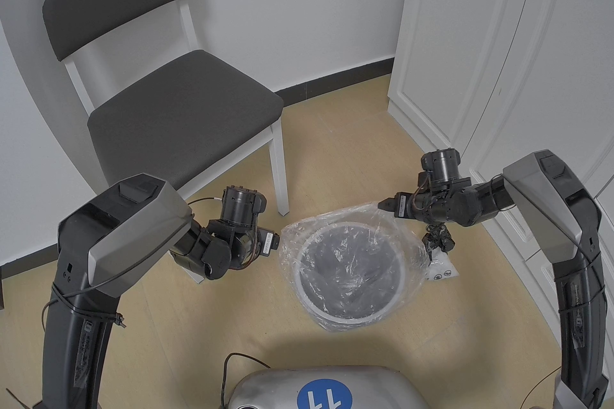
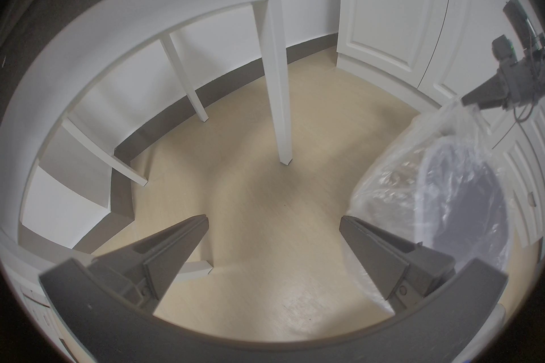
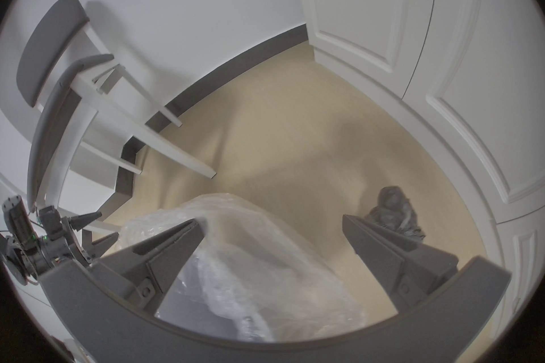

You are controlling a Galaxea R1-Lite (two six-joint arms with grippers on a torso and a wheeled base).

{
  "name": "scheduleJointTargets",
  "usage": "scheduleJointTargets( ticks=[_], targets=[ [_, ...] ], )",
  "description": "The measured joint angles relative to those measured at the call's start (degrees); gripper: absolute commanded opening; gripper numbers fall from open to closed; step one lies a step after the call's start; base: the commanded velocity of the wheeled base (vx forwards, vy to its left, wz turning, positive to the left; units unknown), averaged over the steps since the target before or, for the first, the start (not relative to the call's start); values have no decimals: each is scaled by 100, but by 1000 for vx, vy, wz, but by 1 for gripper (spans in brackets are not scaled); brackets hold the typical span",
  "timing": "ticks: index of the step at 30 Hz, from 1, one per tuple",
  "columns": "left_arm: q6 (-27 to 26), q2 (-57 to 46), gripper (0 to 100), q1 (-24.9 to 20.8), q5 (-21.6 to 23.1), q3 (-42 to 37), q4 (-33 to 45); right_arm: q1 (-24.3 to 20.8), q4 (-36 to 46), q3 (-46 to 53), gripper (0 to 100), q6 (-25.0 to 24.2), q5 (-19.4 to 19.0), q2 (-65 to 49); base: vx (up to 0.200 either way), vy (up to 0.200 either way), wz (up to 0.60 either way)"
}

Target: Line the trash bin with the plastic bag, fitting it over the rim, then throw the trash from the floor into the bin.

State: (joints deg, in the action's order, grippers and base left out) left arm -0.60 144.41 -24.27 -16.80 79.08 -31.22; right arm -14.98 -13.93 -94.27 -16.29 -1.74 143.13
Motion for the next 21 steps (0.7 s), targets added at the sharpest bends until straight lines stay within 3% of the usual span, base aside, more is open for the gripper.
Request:
scheduleJointTargets(
  ticks=[14, 21],
  targets=[
    [9, -406, 100, -375, 211, -692, -294, -290, -67, -317, 100, -16, 63, 315, 0, 0, 0],
    [17, -166, 100, -423, 230, -383, -257, -282, -76, -74, 100, 26, 99, 43, 0, 0, 0]
  ],
)
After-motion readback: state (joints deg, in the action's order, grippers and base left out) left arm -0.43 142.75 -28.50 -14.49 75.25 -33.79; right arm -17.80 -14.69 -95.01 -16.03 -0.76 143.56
